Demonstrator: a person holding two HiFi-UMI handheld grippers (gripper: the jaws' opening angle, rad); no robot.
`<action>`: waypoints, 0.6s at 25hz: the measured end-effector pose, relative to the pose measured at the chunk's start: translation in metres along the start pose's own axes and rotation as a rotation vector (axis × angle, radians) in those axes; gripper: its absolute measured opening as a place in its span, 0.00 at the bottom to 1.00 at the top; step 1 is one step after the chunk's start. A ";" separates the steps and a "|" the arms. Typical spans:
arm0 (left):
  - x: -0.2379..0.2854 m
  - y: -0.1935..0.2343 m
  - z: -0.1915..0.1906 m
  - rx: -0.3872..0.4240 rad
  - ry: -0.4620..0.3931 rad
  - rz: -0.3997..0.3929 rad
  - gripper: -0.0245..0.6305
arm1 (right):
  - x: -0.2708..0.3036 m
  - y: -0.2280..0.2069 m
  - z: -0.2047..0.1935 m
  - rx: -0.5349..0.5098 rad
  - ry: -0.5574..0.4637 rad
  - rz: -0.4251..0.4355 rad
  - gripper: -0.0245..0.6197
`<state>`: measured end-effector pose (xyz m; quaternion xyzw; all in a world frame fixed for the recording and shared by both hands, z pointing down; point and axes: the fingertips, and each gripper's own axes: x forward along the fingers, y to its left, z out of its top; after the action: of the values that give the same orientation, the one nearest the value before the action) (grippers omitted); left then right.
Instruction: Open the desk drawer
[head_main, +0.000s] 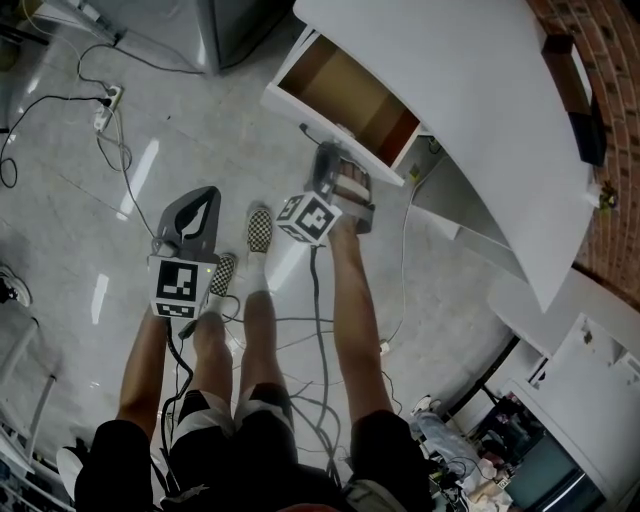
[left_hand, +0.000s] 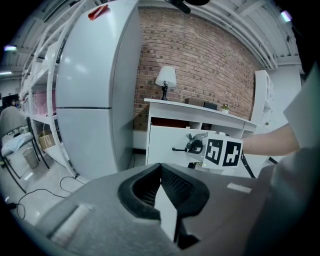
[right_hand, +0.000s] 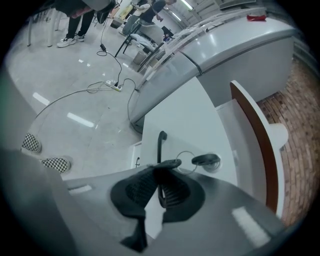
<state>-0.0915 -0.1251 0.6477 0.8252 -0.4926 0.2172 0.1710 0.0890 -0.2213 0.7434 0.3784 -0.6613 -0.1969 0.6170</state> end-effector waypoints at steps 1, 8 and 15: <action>-0.002 0.000 0.000 0.002 -0.001 -0.001 0.05 | -0.003 0.002 0.000 0.001 0.000 -0.002 0.08; -0.016 -0.002 -0.009 0.012 -0.005 -0.013 0.05 | -0.011 0.004 0.002 0.029 0.028 -0.007 0.08; -0.029 -0.004 -0.013 0.021 -0.012 -0.019 0.05 | -0.018 0.014 0.001 0.024 0.020 -0.002 0.08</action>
<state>-0.1028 -0.0955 0.6428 0.8329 -0.4834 0.2157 0.1615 0.0838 -0.1986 0.7414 0.3885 -0.6570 -0.1857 0.6188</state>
